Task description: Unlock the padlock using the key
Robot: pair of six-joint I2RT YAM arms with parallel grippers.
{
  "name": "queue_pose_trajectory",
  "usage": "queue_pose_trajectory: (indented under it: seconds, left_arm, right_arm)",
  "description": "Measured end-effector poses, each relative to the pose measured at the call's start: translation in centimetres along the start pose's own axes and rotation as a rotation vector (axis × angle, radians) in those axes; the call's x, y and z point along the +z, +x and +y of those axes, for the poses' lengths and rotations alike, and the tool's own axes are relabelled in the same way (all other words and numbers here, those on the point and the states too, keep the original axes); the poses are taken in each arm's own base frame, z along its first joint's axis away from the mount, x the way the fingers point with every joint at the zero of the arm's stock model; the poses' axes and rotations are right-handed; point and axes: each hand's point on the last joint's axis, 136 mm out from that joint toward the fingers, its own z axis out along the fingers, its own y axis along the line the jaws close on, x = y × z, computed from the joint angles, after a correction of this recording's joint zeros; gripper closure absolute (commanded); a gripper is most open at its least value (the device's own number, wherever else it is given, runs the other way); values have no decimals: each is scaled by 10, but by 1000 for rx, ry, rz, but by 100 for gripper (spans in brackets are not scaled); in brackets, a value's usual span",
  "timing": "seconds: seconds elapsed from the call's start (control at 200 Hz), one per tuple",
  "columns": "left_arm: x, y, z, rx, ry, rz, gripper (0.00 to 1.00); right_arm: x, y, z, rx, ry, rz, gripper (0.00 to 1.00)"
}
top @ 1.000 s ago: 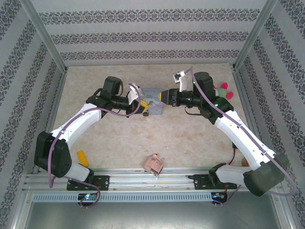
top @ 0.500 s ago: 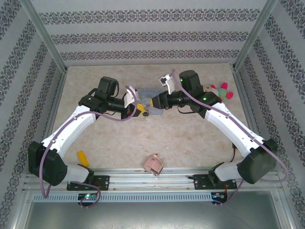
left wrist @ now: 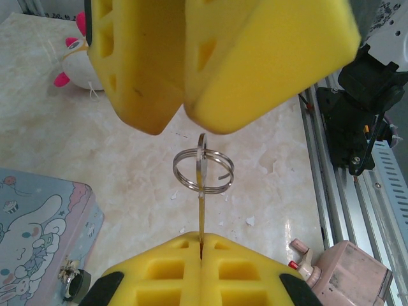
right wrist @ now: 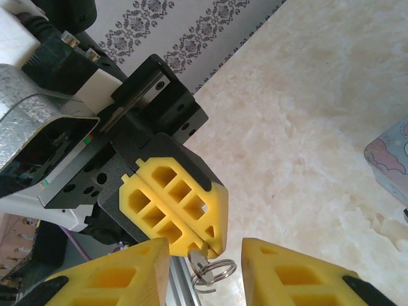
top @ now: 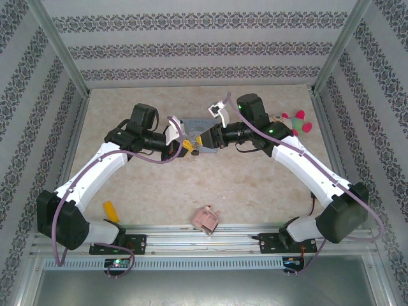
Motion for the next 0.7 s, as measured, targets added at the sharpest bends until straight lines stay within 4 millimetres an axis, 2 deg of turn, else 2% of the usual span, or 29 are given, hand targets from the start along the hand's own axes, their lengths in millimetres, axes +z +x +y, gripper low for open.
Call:
queue_pose_trajectory:
  seconds: [0.315, 0.525, 0.7]
  left_arm:
    - [0, 3, -1, -4, 2, 3, 100]
    - [-1, 4, -4, -3, 1, 2, 100]
    - [-3, 5, -6, 1, -5, 2, 100]
  right_arm:
    - [10, 6, -1, 7, -10, 29, 67]
    - [14, 12, -3, 21, -9, 52, 75]
    - [14, 13, -3, 21, -7, 57, 88]
